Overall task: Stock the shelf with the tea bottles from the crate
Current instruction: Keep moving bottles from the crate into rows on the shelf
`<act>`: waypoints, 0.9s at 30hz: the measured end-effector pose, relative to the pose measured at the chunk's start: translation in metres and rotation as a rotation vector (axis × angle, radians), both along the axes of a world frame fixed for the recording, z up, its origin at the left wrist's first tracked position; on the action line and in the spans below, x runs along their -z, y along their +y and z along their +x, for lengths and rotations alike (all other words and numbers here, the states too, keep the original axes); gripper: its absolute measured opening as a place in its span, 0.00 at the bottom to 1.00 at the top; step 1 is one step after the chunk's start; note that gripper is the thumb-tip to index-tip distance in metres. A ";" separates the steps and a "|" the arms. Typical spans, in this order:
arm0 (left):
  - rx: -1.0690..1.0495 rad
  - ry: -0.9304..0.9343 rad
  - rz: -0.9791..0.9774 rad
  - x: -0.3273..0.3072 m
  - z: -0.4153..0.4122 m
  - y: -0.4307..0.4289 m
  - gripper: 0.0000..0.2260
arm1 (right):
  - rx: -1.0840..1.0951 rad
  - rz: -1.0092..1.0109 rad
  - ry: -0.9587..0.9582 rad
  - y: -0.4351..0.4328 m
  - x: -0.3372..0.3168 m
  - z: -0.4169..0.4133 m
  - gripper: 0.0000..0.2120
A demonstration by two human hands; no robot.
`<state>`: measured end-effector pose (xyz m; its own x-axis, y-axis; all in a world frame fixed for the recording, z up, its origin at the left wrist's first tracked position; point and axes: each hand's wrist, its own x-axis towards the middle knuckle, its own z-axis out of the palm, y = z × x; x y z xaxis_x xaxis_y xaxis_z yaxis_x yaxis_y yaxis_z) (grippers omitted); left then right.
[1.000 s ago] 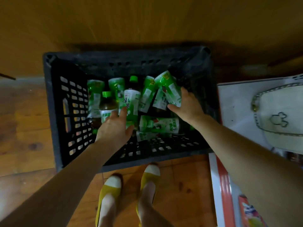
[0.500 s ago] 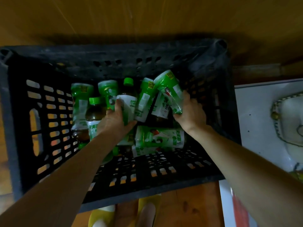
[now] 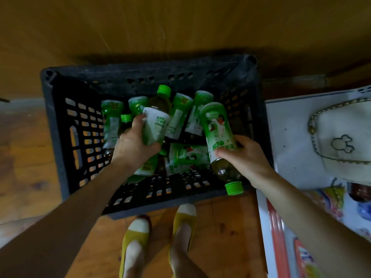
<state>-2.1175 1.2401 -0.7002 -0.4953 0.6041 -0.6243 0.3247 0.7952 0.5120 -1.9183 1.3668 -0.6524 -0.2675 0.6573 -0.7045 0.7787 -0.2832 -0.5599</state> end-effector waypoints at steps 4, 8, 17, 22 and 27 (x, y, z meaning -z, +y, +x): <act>-0.013 -0.077 0.172 -0.083 0.000 -0.022 0.37 | 0.155 -0.056 0.052 -0.018 -0.065 0.004 0.09; -0.010 -0.080 0.250 -0.188 0.002 -0.037 0.37 | 0.208 -0.062 0.080 -0.032 -0.153 0.007 0.08; 0.024 -0.078 0.492 -0.450 0.014 -0.052 0.36 | 0.111 0.166 0.155 -0.056 -0.421 0.030 0.13; 0.176 -0.111 0.726 -0.568 0.040 -0.032 0.37 | 0.180 0.329 0.185 -0.070 -0.569 0.072 0.18; 0.302 -0.115 0.896 -0.666 0.084 -0.001 0.37 | 0.405 0.386 0.303 -0.084 -0.691 0.127 0.10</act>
<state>-2.0335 1.2391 -0.0341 -0.2042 0.9740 0.0981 0.3618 -0.0181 0.9321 -1.7913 1.2832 0.0384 -0.0950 0.9396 -0.3289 0.4433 -0.2559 -0.8591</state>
